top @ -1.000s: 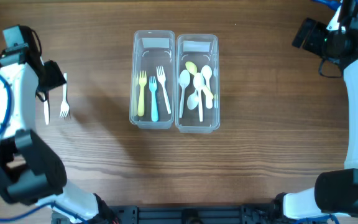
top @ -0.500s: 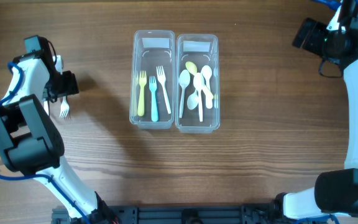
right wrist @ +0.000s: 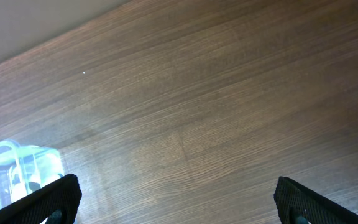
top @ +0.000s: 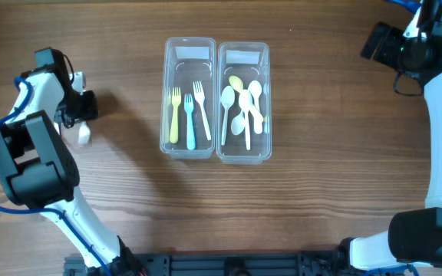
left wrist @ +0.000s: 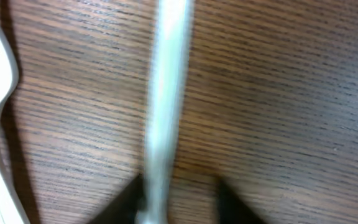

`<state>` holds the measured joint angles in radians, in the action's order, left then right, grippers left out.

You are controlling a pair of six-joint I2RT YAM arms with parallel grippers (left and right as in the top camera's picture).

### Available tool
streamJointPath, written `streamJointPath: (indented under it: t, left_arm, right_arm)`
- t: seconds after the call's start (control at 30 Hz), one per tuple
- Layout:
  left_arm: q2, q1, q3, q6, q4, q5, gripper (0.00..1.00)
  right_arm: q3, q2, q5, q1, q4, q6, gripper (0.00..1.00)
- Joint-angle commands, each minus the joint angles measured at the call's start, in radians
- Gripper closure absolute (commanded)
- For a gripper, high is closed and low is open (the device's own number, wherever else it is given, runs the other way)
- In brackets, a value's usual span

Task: Pack container
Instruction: 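Lower the left gripper onto a white fork and grasp it, then place the white fork into the left container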

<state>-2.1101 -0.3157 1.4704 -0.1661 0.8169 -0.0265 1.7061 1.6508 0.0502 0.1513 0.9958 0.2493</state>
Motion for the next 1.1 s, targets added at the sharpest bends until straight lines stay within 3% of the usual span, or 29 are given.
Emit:
streamJointPath:
  t: [0.0, 0.07, 0.2, 0.57, 0.83, 1.07]
  left_arm:
    - [-0.031, -0.005, -0.014, -0.013, -0.007, 0.003, 0.77]
    - [-0.031, -0.004, -0.014, -0.013, -0.007, 0.003, 0.80]
    - [-0.027, -0.004, -0.005, -0.006, -0.006, 0.003, 0.96]
    - [0.146, 0.024, 0.167, 0.130, 0.113, 0.001, 0.96]
    - [0.318, 0.236, 0.195, 0.183, 0.195, 0.275, 0.96]
    - [0.287, 0.500, 0.194, 0.294, 0.197, 0.266, 0.96]
  right_arm:
    - [0.006, 0.004, 0.013, -0.001, 0.000, 0.013, 0.00]
    - [0.006, 0.004, 0.013, -0.001, 0.000, 0.013, 0.00]
    - [0.006, 0.004, 0.013, -0.001, 0.000, 0.013, 0.00]
    - [0.006, 0.004, 0.013, -0.001, 0.000, 0.013, 0.00]
    - [0.006, 0.004, 0.013, -0.001, 0.000, 0.013, 0.00]
    - [0.006, 0.004, 0.013, -0.001, 0.000, 0.013, 0.00]
